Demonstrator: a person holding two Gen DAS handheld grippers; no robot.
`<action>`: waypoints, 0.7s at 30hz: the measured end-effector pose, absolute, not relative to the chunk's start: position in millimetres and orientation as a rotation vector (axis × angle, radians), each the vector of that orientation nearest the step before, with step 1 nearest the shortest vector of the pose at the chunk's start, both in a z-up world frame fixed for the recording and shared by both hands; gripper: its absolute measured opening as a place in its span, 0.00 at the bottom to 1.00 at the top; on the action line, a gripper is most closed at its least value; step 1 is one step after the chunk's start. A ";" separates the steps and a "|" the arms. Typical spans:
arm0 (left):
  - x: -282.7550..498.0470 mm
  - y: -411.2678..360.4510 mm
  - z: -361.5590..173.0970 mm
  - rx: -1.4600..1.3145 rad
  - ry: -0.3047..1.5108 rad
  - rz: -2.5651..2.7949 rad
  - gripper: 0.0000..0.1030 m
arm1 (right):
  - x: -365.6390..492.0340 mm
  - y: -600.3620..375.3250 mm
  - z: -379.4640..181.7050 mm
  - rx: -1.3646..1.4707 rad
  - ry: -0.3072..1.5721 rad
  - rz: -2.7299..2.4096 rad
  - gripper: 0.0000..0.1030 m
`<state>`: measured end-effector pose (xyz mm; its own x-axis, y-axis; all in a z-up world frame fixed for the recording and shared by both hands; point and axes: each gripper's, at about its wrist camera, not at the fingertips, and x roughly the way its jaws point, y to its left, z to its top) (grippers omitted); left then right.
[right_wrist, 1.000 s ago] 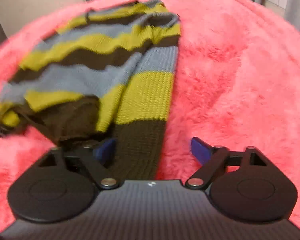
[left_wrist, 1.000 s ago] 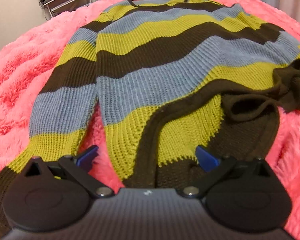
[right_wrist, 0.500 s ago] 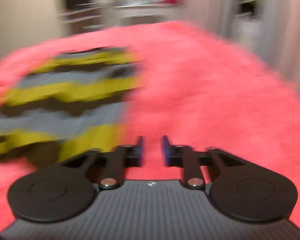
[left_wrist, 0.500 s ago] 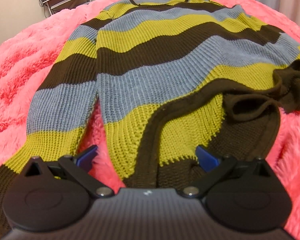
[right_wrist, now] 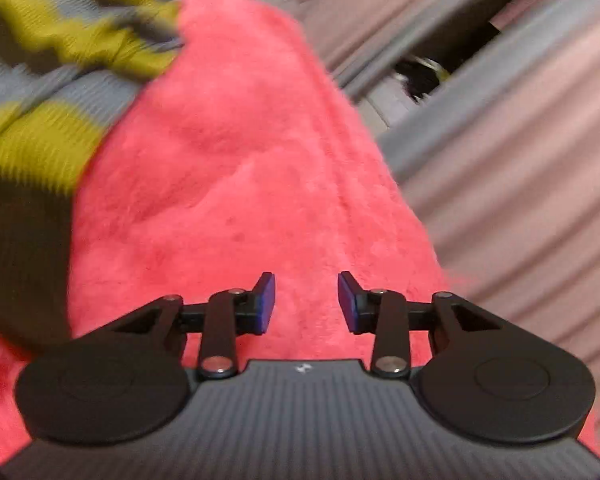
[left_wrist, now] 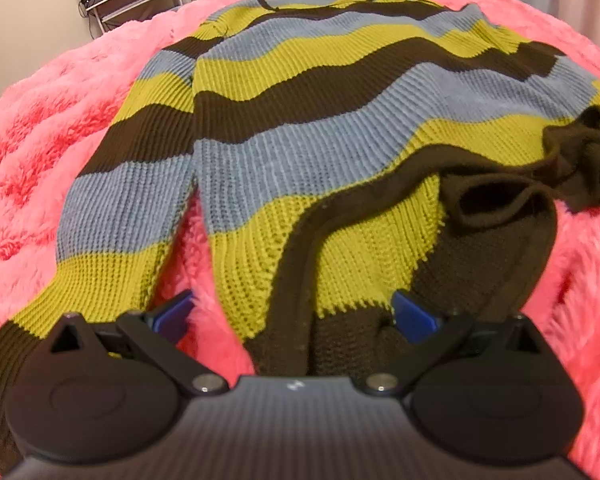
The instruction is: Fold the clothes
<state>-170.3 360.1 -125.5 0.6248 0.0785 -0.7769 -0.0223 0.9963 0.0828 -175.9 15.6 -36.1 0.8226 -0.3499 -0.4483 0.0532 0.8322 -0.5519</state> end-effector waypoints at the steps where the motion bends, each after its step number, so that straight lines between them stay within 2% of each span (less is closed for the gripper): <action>1: -169.6 361.9 -125.9 0.067 0.899 0.055 1.00 | -182.9 21.7 -30.4 -0.480 0.543 -0.142 0.41; 5: -165.2 366.5 -126.6 0.076 0.918 0.047 1.00 | -208.0 45.7 -10.2 -0.224 0.444 0.160 0.52; 8: -161.6 371.2 -127.0 0.096 0.935 0.036 1.00 | -208.8 76.4 -14.6 -0.243 0.502 0.204 0.54; 13: -145.4 377.3 -120.8 0.096 0.973 -0.016 1.00 | -231.5 139.9 2.5 -0.450 0.533 0.252 0.55; 15: -149.0 382.7 -120.9 0.066 0.957 -0.028 1.00 | -223.1 180.9 24.9 -0.640 0.619 0.299 0.59; 17: -156.1 386.2 -121.6 0.026 0.933 -0.038 1.00 | -210.8 218.0 40.3 -0.803 0.684 0.337 0.60; 21: -169.7 370.8 -131.6 0.005 0.873 -0.023 1.00 | -178.1 262.2 62.1 -0.823 0.750 0.355 0.60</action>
